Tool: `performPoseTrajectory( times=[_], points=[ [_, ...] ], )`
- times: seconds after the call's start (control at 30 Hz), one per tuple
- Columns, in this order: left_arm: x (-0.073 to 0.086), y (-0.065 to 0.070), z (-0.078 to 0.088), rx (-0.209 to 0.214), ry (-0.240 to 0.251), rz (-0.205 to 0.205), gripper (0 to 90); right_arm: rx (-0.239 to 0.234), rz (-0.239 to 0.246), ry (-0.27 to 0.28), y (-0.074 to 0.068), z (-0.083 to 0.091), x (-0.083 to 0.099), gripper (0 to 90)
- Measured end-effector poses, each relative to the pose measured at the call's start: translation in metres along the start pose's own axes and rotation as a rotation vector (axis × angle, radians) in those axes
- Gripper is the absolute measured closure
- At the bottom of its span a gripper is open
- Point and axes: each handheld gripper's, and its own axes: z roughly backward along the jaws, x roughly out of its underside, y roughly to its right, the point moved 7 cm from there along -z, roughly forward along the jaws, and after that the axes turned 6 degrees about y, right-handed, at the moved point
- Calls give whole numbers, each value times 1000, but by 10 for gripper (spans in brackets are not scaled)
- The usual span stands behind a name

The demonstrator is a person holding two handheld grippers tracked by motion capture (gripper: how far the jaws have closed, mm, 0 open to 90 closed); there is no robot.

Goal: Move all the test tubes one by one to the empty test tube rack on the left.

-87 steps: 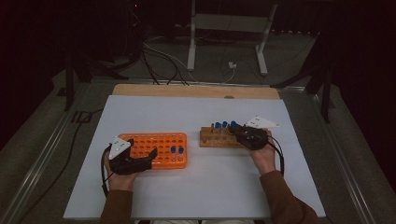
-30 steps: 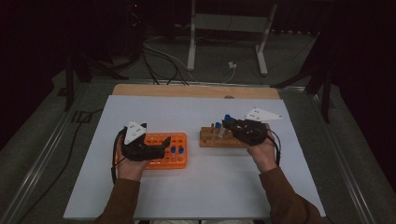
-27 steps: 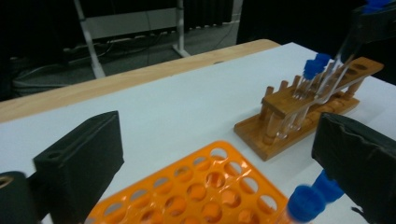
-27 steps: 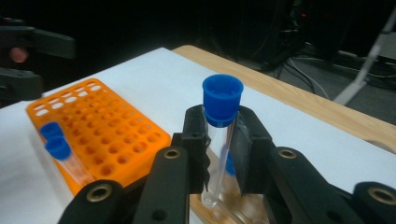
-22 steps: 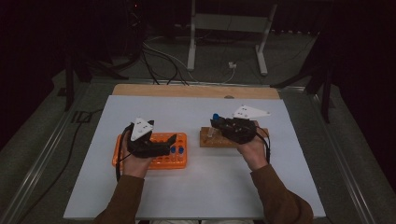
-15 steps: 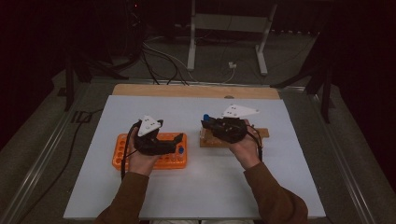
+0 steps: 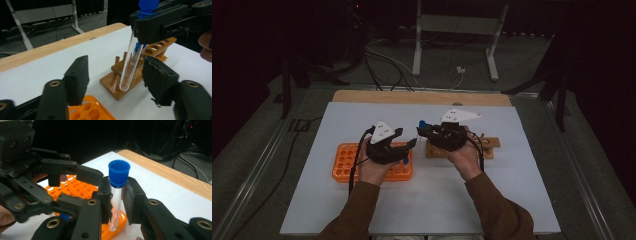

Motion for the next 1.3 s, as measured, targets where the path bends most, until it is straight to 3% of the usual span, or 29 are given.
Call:
performPoseTrajectory(
  times=[0.2, 0.47, 0.63, 0.87, 1.07, 1.3],
  points=[
    [0, 5, -5, 36, 15, -7, 620, -17, -1, -1, -7, -4, -1, 767],
    [0, 9, -6, 60, 28, -20, 741, -31, -10, -2, -10, -6, 0, 767],
    [1, 10, -6, 54, 23, -53, 782, -34, -10, -9, -11, -7, 2, 759],
    [1, -3, 2, 1, 33, -37, 783, -15, -23, 14, -1, 3, 0, 478],
    [6, -15, 15, -28, 45, 1, 783, 53, -22, 12, 17, 15, 6, 277],
    [21, -27, 36, -58, 51, 39, 783, 138, -34, 11, 40, 36, 25, 139]
  ],
)
